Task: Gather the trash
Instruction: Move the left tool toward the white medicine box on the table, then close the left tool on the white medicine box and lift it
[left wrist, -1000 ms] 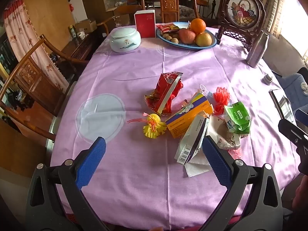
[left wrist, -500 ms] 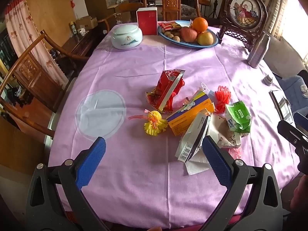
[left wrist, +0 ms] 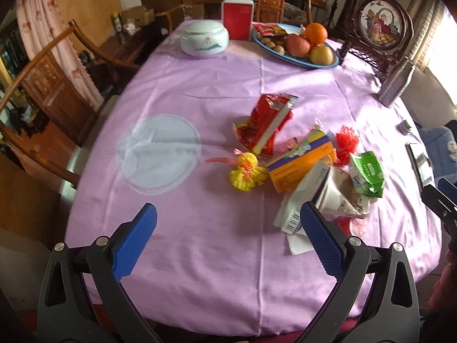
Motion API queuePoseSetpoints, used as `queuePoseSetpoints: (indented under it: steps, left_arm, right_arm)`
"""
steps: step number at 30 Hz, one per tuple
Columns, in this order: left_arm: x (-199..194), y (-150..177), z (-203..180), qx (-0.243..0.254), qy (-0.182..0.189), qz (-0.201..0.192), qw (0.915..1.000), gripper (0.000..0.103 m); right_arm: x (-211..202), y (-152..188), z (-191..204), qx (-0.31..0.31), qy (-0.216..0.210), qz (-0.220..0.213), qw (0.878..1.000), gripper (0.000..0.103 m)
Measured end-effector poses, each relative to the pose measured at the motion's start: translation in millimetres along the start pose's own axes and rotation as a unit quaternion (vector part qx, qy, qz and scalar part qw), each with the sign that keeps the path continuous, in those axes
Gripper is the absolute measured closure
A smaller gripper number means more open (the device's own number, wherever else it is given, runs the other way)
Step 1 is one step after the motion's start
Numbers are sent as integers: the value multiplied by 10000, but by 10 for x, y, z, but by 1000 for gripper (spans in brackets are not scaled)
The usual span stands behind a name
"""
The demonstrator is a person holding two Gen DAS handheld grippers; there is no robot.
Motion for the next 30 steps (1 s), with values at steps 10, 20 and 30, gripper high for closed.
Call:
queuePoseSetpoints:
  steps: [10,20,30]
  left_arm:
    - [359,-30,-691,812,658,150,9944,6]
    - [916,-86,-947,1088,861,368,9896,15]
    - [824,-102,-127,457,46,325,9984,20]
  right_arm:
    - [-229,247,-534,460,666,64,9967,5]
    - [-475,476,-1029,987,1328,54,9862,5]
    - [-208,227,-523,363,724,73,9967,6]
Point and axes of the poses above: each gripper's, at about its wrist camera, not at the fingertips, and x roughly the way its jaws point, z to its left, y to its underside, the point moved 5 cm from there along x, roughly the way its jaws point, and after that the axes turned 1 degree about -x, right-handed, at the moved point
